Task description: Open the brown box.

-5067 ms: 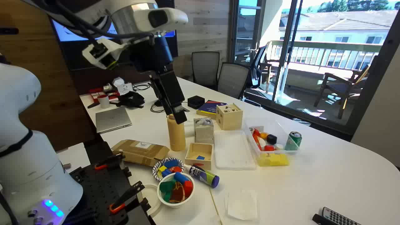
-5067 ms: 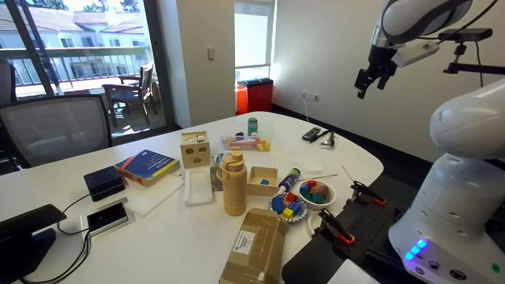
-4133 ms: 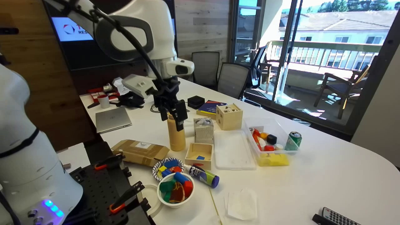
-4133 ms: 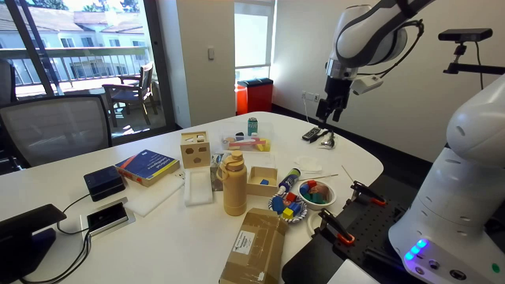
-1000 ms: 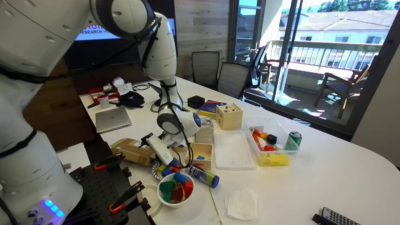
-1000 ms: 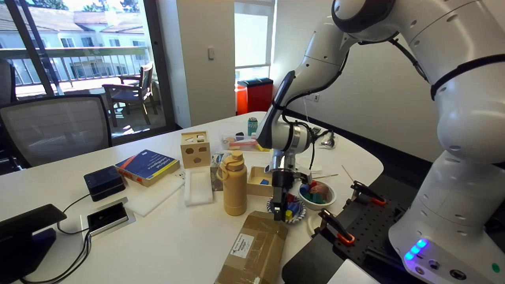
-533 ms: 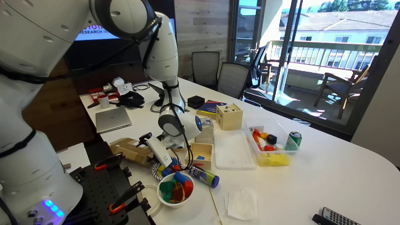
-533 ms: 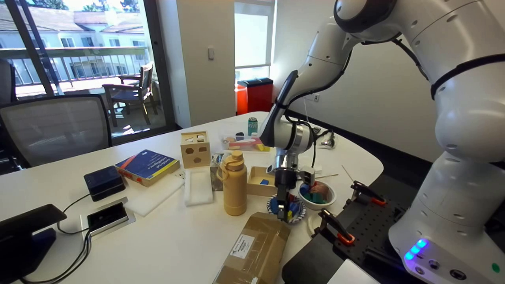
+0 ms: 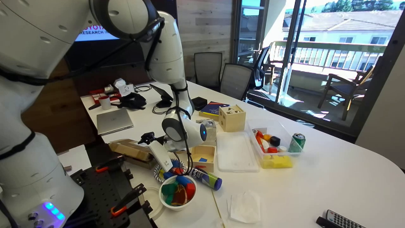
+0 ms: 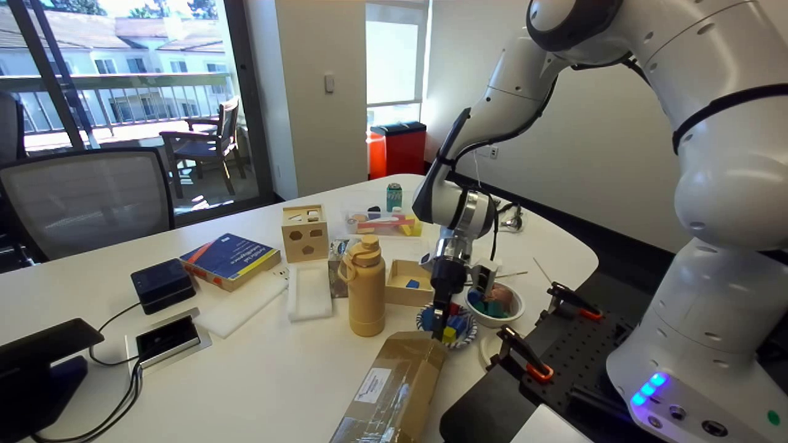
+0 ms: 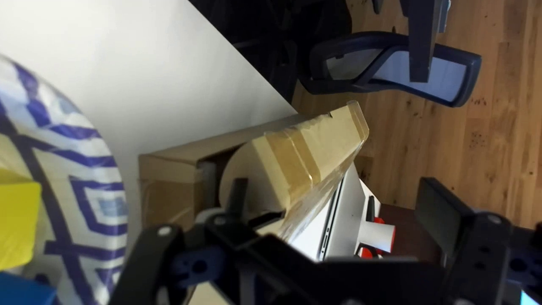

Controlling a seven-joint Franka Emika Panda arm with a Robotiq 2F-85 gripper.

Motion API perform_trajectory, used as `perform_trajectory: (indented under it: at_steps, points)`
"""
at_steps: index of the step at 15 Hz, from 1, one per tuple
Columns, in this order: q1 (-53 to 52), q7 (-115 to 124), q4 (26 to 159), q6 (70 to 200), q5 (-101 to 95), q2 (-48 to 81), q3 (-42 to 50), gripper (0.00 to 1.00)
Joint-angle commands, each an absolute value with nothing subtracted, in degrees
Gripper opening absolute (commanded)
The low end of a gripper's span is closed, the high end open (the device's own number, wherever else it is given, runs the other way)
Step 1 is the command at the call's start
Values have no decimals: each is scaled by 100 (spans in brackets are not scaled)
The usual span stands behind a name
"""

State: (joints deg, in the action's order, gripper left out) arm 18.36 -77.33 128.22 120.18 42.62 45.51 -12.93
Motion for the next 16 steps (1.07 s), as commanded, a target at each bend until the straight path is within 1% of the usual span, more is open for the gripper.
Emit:
perform_trajectory:
  at_steps: [1, 10, 16]
  points:
    - [1818, -8162, 12960, 11655, 4738, 4339, -1238, 100]
    - [1574, -8739, 12963, 11038, 5978, 4189, -1041, 100]
    - [985, -9157, 13068, 11294, 7161, 3820, -880, 100]
